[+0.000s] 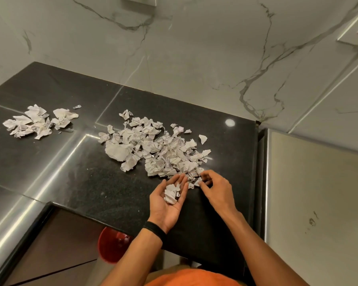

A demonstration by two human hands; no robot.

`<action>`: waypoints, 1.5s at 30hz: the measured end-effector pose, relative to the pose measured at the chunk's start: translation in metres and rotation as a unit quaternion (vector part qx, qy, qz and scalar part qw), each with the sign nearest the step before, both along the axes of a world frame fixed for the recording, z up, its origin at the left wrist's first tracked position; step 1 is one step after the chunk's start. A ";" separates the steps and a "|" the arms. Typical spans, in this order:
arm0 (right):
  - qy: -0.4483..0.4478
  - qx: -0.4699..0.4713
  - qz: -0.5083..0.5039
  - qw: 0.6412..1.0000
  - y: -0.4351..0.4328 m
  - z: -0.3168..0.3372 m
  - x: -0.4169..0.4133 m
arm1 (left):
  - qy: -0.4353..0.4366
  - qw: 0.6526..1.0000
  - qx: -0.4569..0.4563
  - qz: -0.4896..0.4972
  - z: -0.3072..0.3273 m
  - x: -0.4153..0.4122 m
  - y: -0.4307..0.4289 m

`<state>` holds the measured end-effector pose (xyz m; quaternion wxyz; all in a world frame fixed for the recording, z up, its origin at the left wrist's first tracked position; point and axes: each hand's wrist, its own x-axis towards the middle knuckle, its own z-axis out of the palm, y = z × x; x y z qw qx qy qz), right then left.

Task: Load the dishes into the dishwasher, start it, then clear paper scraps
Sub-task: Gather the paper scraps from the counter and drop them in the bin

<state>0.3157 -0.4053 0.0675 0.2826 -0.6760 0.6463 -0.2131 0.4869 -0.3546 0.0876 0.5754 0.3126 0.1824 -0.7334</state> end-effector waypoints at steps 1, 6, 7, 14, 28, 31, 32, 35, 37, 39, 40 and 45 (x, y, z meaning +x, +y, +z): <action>0.003 -0.004 -0.004 1.000 0.001 0.000 0.002 | 0.000 1.000 -0.001 0.002 0.000 0.002 0.002; -0.046 0.001 -0.056 0.997 0.007 0.007 -0.003 | -0.010 1.000 0.006 0.002 -0.002 0.011 0.007; -0.061 0.000 -0.070 0.996 0.010 0.010 -0.005 | -0.013 1.000 0.007 0.001 -0.001 0.012 0.006; -0.153 -0.011 -0.029 0.988 0.034 0.048 0.021 | -0.023 0.998 0.001 -0.050 -0.004 0.003 0.001; 0.016 0.026 -0.023 0.999 0.029 0.008 0.035 | 0.001 0.999 0.006 -0.037 -0.006 0.039 0.006; 0.063 -0.007 -0.012 0.998 0.028 0.002 0.040 | -0.010 0.999 0.002 -0.034 -0.005 0.049 0.009; 0.067 -0.014 -0.017 0.998 0.029 0.002 0.041 | -0.013 0.999 0.002 -0.032 -0.003 0.053 0.010; 0.065 -0.023 -0.036 0.997 0.036 0.005 0.037 | -0.010 1.000 0.005 -0.029 -0.004 0.060 0.010; 0.053 -0.027 -0.045 0.997 0.045 0.009 0.033 | -0.007 0.999 0.010 -0.032 -0.007 0.062 0.011; 0.024 -0.024 -0.068 0.997 0.055 0.013 0.034 | -0.007 0.999 0.013 -0.041 -0.011 0.062 0.011; -0.004 -0.024 -0.086 0.996 0.059 0.017 0.038 | -0.008 0.999 0.014 -0.046 -0.012 0.061 0.012; -0.116 -0.080 -0.104 0.985 0.076 0.040 0.074 | -0.022 0.996 0.006 -0.083 -0.018 0.059 0.015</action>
